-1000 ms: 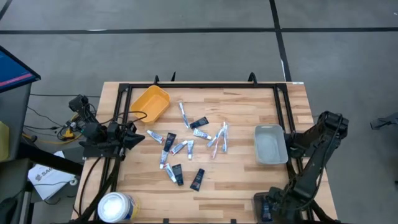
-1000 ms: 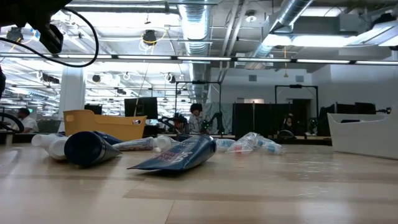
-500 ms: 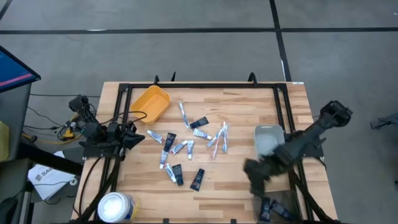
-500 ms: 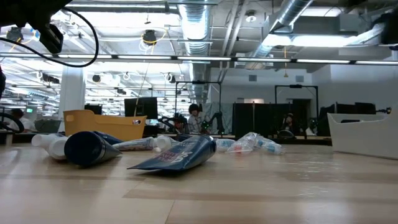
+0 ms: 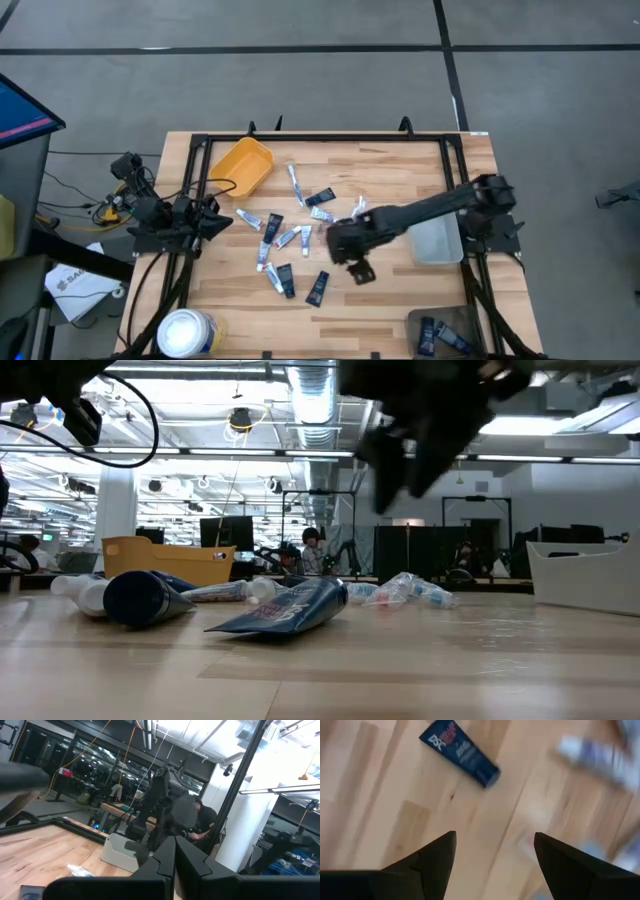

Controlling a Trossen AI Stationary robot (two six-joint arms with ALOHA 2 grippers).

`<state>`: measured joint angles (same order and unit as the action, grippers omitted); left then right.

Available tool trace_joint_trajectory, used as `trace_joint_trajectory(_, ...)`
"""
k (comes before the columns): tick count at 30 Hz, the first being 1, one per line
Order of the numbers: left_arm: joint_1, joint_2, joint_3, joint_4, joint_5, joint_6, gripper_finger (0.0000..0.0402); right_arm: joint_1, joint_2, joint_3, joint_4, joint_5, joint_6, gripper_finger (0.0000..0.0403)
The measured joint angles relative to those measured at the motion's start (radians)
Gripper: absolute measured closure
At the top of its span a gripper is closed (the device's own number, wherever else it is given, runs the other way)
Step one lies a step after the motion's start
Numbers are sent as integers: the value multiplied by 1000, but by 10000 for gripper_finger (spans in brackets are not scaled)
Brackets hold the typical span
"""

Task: Pick & Place Travel size toiletries
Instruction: Put the blue shave cream into the black bin

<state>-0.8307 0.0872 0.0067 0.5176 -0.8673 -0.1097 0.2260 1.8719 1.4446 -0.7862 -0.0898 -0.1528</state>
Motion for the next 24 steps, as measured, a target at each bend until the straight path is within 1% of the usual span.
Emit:
trace_joint_trajectory(5, 0, 0, 0, 0, 0, 0, 400, 7, 164, 213, -58, 13, -246, 142)
trace_joint_trajectory(10, 0, 0, 0, 0, 0, 0, 400, 21, 304, 355, -134, 16, -394, 142)
trace_joint_trajectory(15, 0, 0, 0, 0, 0, 0, 400, 30, 381, 400, -158, 25, -460, 142)
trace_joint_trajectory(17, 0, 0, 0, 0, 0, 0, 400, 34, 399, 403, -131, 35, -461, 143)
trace_joint_trajectory(20, 0, 0, 0, 0, 0, 0, 400, 34, 410, 401, -146, 38, -460, 143)
trace_joint_trajectory(24, 0, 0, 0, 0, 0, 0, 400, 34, 407, 395, -121, 38, -460, 143)
